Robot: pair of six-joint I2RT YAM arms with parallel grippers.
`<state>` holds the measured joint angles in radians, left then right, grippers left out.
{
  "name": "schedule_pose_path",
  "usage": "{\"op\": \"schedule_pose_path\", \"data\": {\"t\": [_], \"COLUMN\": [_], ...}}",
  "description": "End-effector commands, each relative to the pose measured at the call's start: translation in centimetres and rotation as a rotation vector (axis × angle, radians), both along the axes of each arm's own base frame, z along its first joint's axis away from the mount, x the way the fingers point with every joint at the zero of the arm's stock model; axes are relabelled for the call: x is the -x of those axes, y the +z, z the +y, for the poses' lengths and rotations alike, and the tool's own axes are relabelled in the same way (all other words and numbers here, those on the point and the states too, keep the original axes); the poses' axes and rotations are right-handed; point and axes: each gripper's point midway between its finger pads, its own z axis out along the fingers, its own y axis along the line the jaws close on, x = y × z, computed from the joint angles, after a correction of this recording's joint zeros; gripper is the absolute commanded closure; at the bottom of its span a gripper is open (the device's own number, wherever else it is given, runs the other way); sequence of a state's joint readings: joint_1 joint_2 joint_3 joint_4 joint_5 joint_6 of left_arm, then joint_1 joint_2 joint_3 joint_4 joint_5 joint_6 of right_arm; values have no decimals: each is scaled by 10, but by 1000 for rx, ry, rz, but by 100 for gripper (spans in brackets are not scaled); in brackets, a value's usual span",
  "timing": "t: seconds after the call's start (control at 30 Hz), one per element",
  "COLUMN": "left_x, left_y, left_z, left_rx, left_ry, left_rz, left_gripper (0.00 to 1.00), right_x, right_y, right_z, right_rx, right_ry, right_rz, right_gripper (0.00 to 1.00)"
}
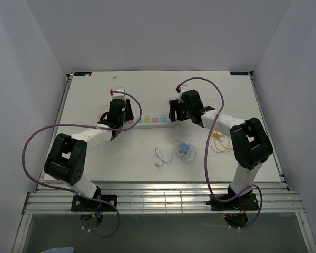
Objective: Insert the plug
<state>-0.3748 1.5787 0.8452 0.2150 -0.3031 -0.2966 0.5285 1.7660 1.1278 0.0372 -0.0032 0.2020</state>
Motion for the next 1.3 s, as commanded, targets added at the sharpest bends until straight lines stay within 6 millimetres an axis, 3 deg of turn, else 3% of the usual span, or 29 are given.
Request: {"op": "schedule_pose_path", "data": {"t": [0.0,0.13,0.33,0.53,1.07,1.27], "left_x": [-5,-6,-5,1,13,10], "left_y": [16,12,4,12,51,47], "left_z": [-5,-5,-12,-17,-19,-12], "left_rx": [29,25,53,97,63,5], "left_ry": [-24,-23,-45,-83,-106,-58], "left_rz": [-50,-42,-29,-121,-395,-414], "left_gripper": [100,100,100,100,100,100], "right_x": [-24,-29,-23,-17,-6,-6], "right_y": [16,1,-13,-24,-41,-42], "right_z": [17,25,25,24,26,25], "right_rx": [-47,-43,-55,-59,-77,-73], "right_ry": [17,31,27,32,56,50], "right_rz": [-61,-28,-2,19,64,63], "right_gripper": [29,32,46,56,66,67]}}
